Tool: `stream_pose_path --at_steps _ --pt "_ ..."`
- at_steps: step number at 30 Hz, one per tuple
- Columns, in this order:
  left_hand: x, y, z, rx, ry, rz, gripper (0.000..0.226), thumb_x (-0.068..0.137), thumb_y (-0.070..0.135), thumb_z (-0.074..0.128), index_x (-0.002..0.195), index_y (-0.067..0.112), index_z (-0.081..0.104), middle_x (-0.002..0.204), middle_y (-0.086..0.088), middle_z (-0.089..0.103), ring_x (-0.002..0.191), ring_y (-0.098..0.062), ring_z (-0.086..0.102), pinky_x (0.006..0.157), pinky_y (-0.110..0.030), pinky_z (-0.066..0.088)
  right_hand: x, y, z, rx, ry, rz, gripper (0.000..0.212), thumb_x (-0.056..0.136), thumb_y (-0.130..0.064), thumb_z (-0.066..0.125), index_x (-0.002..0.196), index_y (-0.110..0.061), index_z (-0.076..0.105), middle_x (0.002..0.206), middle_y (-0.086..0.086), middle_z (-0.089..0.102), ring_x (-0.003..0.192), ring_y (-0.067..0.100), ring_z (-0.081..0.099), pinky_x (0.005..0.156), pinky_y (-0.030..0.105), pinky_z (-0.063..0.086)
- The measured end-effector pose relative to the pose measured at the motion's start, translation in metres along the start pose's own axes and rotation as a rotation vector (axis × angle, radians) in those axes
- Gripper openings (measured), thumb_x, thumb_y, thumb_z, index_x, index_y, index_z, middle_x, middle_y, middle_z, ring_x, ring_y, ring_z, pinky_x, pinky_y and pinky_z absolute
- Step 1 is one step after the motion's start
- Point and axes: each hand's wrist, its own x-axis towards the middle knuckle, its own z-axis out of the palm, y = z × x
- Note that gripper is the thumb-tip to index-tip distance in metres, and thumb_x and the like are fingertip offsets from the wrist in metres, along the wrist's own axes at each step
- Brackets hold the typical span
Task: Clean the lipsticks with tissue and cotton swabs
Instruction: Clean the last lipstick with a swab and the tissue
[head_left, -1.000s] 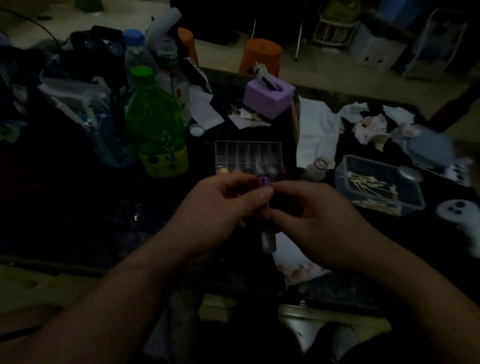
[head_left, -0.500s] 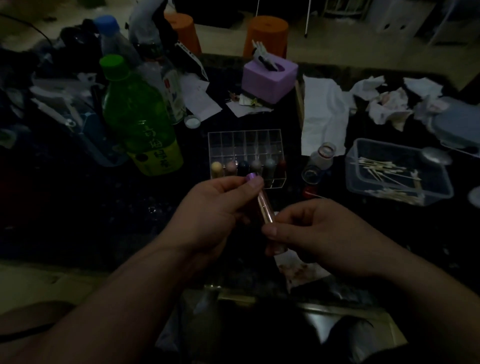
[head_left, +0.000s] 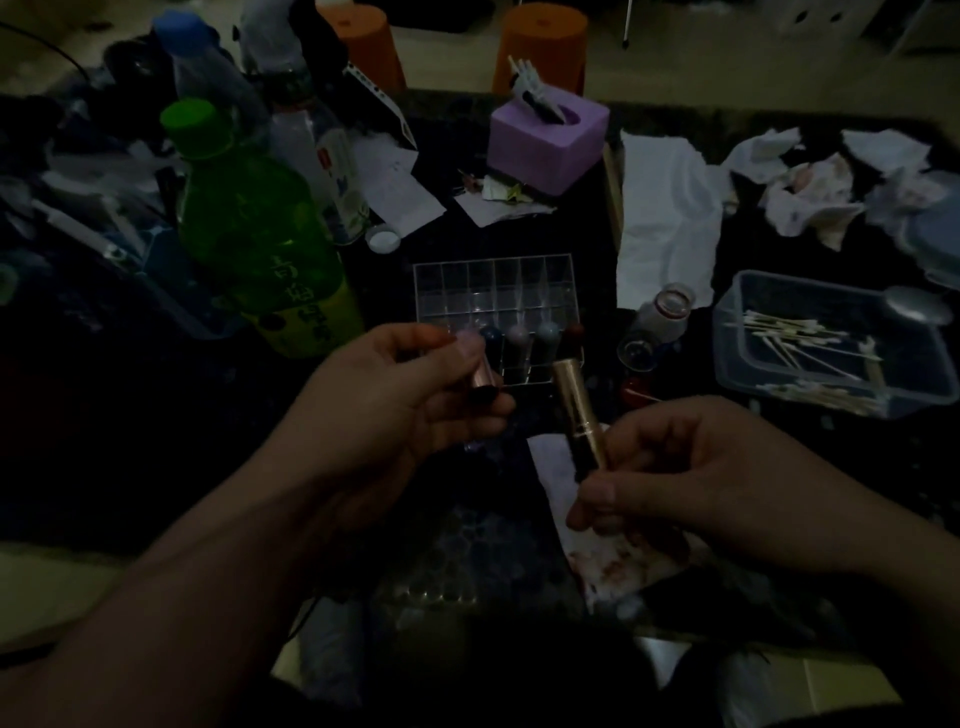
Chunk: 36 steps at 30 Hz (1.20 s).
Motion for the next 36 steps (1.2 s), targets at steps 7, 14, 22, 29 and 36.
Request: stream_pose_path --at_steps 7,14,22,29,36 --pt "-0.004 -0.011 0.004 -0.104 -0.045 -0.219 0.021 0.101 0.009 0.049 0.116 0.017 0.063 0.090 -0.018 0.071 0.067 -0.023 0.070 0.058 -0.034 0.057 0.001 0.010 0.000 -0.024 0.057 0.000 0.026 0.070 -0.034 0.074 0.082 -0.011 0.076 0.083 0.009 0.077 0.070 0.024 0.071 0.064 0.041 0.050" --pt "-0.009 -0.016 0.004 -0.233 -0.149 -0.299 0.041 0.093 -0.001 0.040 0.117 0.009 0.071 0.098 -0.021 0.070 0.079 -0.022 0.068 0.069 -0.033 0.058 0.001 0.011 0.002 -0.040 0.082 -0.036 0.031 0.070 -0.035 0.073 0.085 -0.009 0.075 0.082 0.007 0.077 0.063 0.016 0.068 0.054 0.027 0.048" --pt "-0.009 -0.028 0.008 0.354 -0.167 -0.079 0.046 0.091 0.005 0.067 0.133 0.010 0.049 0.087 -0.019 0.075 0.072 -0.032 0.072 0.067 -0.041 0.060 0.001 0.015 -0.002 -0.010 0.091 -0.021 0.038 0.070 -0.033 0.073 0.093 -0.003 0.073 0.086 0.009 0.077 0.070 0.024 0.069 0.061 0.035 0.050" --pt "0.004 -0.051 0.015 0.714 -0.082 0.218 0.018 0.091 0.028 0.069 0.100 0.042 0.063 0.100 0.009 0.071 0.091 -0.004 0.067 0.082 -0.023 0.055 0.000 0.017 -0.004 -0.043 0.108 -0.008 0.035 0.071 -0.036 0.072 0.092 -0.007 0.073 0.085 0.005 0.077 0.069 0.017 0.070 0.057 0.030 0.048" --pt "0.007 -0.052 0.015 0.935 0.006 0.430 0.010 0.085 0.028 0.077 0.091 0.031 0.070 0.095 0.012 0.061 0.086 -0.001 0.059 0.074 -0.008 0.044 -0.005 0.019 -0.009 -0.070 0.134 -0.003 0.019 0.081 -0.027 0.073 0.092 -0.011 0.074 0.083 0.004 0.077 0.069 0.018 0.071 0.057 0.030 0.049"
